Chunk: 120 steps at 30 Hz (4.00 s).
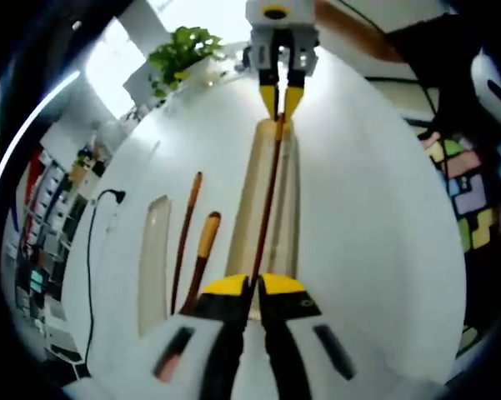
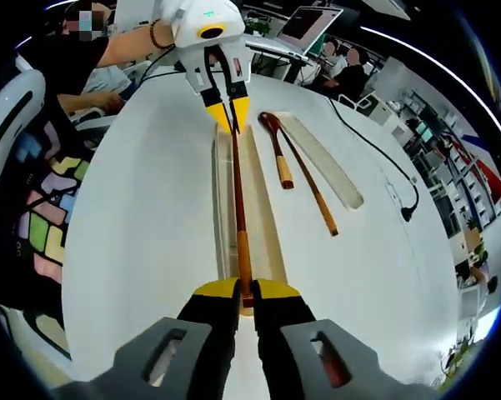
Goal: Arrange the utensils inside the cutlery case until each visible utensil rests in its matching compartment.
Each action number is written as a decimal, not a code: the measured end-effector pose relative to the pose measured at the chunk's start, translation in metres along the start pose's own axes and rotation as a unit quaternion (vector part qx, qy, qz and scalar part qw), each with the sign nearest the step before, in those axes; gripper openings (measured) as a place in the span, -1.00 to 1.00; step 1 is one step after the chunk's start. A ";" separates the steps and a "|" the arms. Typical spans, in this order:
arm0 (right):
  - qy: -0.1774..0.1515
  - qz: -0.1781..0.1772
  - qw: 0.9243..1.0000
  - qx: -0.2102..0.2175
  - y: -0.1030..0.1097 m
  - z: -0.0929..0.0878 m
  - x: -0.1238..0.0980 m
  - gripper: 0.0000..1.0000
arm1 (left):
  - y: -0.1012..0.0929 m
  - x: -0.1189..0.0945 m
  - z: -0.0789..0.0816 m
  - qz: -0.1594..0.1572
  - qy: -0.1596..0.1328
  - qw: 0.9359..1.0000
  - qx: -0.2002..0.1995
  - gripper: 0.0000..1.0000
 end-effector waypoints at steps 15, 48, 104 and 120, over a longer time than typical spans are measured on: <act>-0.013 0.004 1.000 -0.001 -0.002 -0.006 0.002 -0.89 | -0.006 -0.004 0.003 -0.017 0.004 1.000 0.005 -0.91; -0.029 -0.014 0.999 0.024 -0.012 -0.002 -0.001 -0.83 | -0.001 -0.014 0.009 -0.011 -0.005 1.000 0.002 -0.83; -0.005 -0.047 0.999 0.016 -0.085 0.038 0.025 -0.63 | 0.080 0.019 0.007 0.004 0.093 0.996 0.002 -0.66; -0.009 -0.045 0.999 0.026 -0.106 0.035 0.048 -0.59 | 0.094 0.047 -0.006 -0.018 0.128 0.992 0.000 -0.70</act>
Point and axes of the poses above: the point that each gripper's makers call its tool centre point, and the gripper's own axes: x roughly forward along the fingers, y roughly to its left, z roughly out of its top, the point moved 9 cm from there along -x, roughly backward along the fingers
